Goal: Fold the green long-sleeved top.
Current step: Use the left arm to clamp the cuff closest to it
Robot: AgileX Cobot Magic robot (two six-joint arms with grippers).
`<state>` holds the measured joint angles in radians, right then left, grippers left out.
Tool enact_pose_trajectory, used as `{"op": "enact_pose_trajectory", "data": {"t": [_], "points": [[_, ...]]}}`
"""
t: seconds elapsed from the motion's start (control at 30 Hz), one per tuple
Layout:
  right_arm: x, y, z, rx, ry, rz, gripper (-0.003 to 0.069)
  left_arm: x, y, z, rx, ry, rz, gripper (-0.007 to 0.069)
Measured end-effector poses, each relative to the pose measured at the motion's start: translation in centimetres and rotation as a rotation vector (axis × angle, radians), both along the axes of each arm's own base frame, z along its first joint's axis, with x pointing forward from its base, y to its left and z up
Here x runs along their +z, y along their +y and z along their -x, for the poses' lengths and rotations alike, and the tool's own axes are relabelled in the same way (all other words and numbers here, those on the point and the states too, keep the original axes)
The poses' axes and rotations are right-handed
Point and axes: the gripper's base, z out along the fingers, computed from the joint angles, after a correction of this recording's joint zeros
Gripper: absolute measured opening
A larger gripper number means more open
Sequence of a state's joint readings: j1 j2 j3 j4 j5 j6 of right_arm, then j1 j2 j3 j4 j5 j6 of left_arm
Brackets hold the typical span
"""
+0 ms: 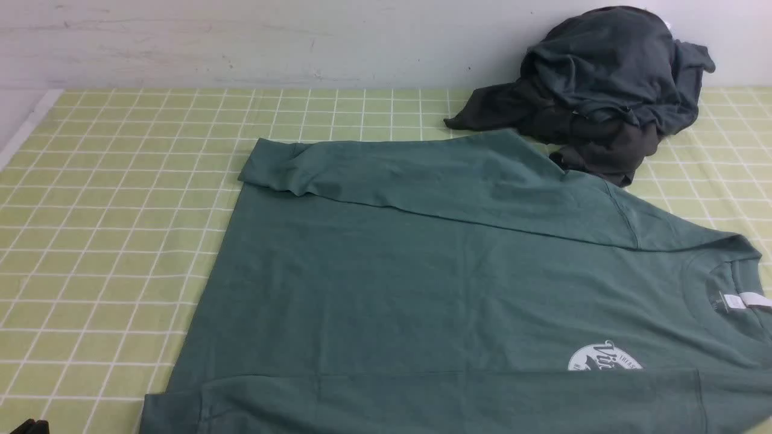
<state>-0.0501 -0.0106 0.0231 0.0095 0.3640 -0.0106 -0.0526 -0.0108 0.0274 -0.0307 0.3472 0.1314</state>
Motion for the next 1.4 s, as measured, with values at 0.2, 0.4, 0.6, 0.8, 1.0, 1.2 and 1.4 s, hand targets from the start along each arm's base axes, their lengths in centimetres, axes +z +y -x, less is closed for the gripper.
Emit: {"op": "enact_pose_trajectory", "data": {"t": [0.2,0.4,0.6,0.8,1.0,1.2,1.4], "points": [[0.0,0.0,0.0,0.000,0.000,0.000,-0.0014,0.0,0.0,0.0,0.000,0.000,0.000,-0.0003],[0.0,0.0,0.0,0.000,0.000,0.000,-0.0014,0.0,0.0,0.0,0.000,0.000,0.000,-0.0003],[0.0,0.0,0.0,0.000,0.000,0.000,-0.0014,0.0,0.0,0.0,0.000,0.000,0.000,-0.0003],[0.0,0.0,0.0,0.000,0.000,0.000,-0.0014,0.0,0.0,0.0,0.000,0.000,0.000,-0.0003],[0.0,0.0,0.0,0.000,0.000,0.000,-0.0014,0.0,0.0,0.0,0.000,-0.002,0.000,-0.0003],[0.0,0.0,0.0,-0.001,-0.004,0.018,-0.0014,0.9,0.0,-0.2,0.004,-0.115,0.002,-0.0003],[1.8,0.0,-0.2,0.004,-0.216,0.044,-0.0014,4.1,0.1,-0.2,0.014,-0.463,0.023,-0.0003]]}}
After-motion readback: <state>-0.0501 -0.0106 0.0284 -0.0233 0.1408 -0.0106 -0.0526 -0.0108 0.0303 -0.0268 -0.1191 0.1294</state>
